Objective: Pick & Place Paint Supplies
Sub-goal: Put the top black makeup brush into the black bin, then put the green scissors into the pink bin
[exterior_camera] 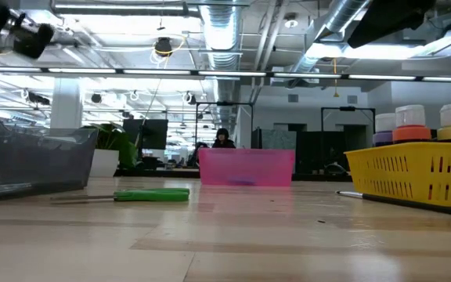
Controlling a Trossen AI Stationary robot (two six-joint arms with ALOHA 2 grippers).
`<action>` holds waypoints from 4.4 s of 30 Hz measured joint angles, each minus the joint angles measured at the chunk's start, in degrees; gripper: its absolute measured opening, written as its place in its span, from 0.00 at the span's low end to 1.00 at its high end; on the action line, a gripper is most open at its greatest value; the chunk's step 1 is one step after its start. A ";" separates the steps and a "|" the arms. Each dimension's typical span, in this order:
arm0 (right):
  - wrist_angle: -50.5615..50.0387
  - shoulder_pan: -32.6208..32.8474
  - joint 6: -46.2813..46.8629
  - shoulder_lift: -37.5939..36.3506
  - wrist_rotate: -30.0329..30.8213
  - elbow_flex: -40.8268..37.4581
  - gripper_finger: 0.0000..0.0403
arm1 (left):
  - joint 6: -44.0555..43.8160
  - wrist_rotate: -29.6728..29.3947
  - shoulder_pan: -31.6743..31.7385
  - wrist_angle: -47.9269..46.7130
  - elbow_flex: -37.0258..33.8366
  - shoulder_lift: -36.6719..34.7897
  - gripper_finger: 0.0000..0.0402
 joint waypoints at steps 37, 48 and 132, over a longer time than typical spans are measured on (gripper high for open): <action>0.37 0.03 -1.10 0.00 0.00 -0.04 0.14 | 44.54 36.40 32.93 26.14 -14.90 2.26 0.01; 0.37 0.06 -1.50 0.00 -0.02 -0.04 0.14 | 44.30 30.12 32.93 27.50 -19.73 2.04 0.01; 1.67 -0.69 -2.53 0.04 -0.44 -2.47 0.14 | -69.14 -1.01 -2.34 -17.14 7.85 11.52 0.34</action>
